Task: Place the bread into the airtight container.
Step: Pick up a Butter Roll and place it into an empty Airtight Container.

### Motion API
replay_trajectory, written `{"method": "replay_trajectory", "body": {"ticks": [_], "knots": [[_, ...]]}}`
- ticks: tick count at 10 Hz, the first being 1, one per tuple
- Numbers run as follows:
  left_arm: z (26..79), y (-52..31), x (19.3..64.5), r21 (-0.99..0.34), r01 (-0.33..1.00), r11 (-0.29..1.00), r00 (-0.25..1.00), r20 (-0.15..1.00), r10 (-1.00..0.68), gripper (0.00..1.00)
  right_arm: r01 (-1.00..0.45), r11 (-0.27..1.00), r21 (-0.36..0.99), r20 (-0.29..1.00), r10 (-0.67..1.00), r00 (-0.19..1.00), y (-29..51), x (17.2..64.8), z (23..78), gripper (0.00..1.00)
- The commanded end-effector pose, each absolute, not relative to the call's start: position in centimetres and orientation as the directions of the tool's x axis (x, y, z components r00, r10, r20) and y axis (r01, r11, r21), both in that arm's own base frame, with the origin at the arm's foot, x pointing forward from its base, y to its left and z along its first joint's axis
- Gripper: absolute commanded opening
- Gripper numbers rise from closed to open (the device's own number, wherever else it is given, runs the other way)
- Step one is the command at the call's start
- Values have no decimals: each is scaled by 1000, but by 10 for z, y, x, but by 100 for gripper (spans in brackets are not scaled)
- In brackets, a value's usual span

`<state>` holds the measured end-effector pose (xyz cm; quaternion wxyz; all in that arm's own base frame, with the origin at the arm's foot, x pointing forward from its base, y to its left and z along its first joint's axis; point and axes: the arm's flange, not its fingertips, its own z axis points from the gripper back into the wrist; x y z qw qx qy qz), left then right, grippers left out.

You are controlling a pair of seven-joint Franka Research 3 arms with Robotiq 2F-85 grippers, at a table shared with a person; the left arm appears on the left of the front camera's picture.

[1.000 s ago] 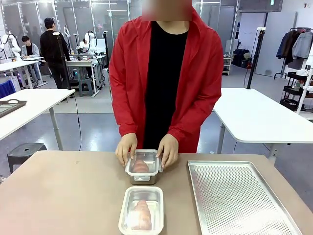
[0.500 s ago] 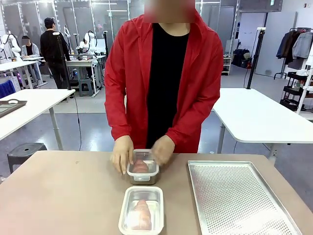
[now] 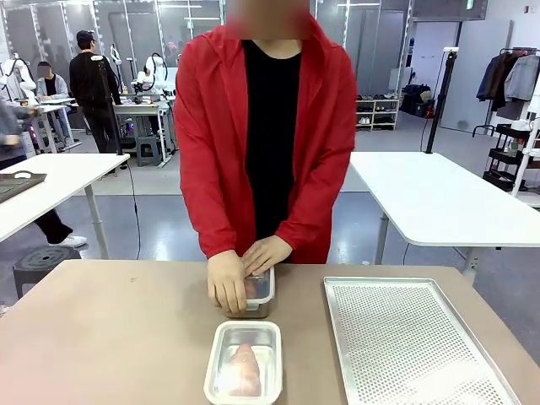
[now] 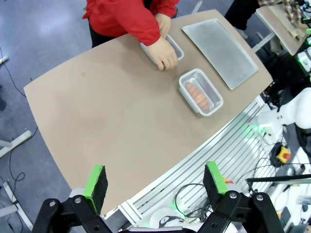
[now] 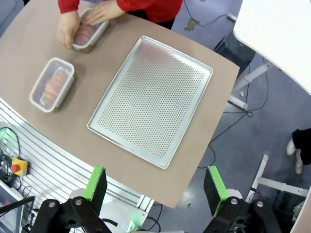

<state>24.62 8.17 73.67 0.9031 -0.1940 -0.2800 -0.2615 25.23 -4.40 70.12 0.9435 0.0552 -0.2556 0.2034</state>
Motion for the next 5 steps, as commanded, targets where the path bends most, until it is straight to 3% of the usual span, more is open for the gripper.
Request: {"method": "replay_trajectory", "body": {"ticks": [1, 5], "knots": [[737, 81, 245, -201, 596, 777, 696, 611, -376, 100, -415, 910, 1, 503, 358, 787, -44, 252, 701, 100], [737, 81, 245, -201, 596, 777, 696, 611, -376, 100, -415, 910, 1, 503, 358, 787, -44, 252, 701, 100]]}}
